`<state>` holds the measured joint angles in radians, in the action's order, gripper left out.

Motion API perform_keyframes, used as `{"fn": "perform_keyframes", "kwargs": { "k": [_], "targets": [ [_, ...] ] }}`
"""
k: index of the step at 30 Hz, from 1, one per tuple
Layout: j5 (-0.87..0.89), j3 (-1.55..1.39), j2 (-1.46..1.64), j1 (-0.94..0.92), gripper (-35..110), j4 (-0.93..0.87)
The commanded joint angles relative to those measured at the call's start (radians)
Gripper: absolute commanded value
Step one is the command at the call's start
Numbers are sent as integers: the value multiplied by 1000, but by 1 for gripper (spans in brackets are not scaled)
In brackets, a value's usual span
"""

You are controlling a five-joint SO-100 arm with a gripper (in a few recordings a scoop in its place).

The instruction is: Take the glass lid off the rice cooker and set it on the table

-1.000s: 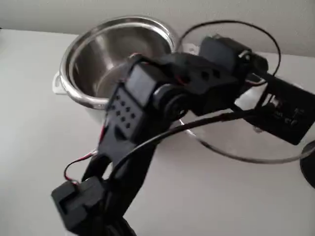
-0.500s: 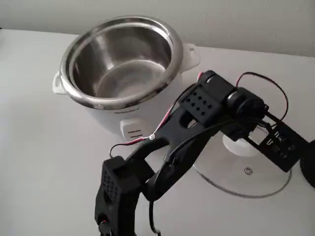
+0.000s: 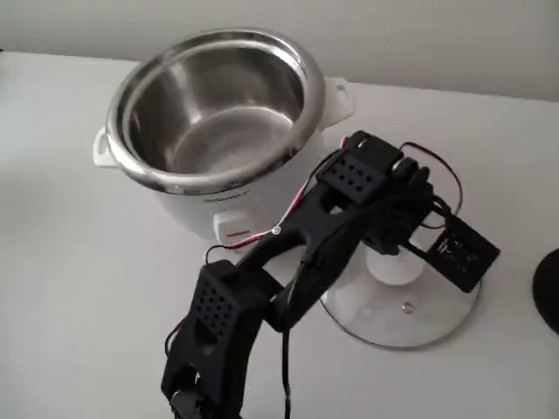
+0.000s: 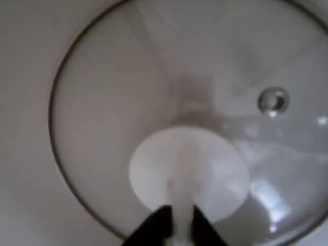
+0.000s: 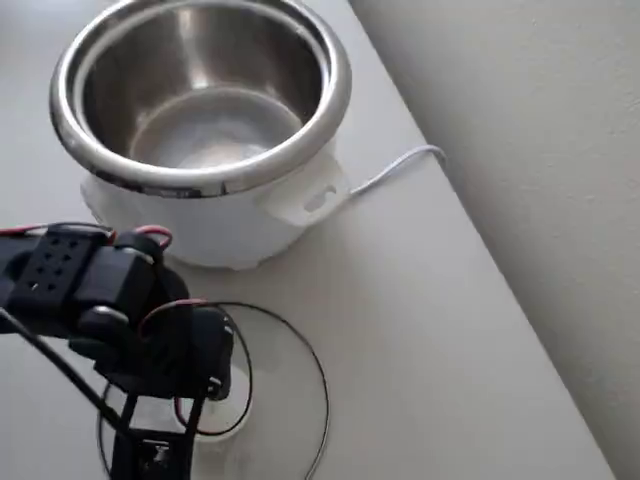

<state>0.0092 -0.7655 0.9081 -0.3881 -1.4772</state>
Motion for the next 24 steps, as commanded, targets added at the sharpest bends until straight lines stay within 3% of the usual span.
{"fn": "perform_keyframes", "kwargs": {
  "k": [1,5,12,16,24],
  "targets": [
    [-9,17,-46,14,1,-11],
    [-37,20,-77,14,6,-41],
    [-118,21,-64,15,32,-120],
    [-130,28,-44,8,39,-150],
    [-140,28,97,0,39,-164]
  ]
}}
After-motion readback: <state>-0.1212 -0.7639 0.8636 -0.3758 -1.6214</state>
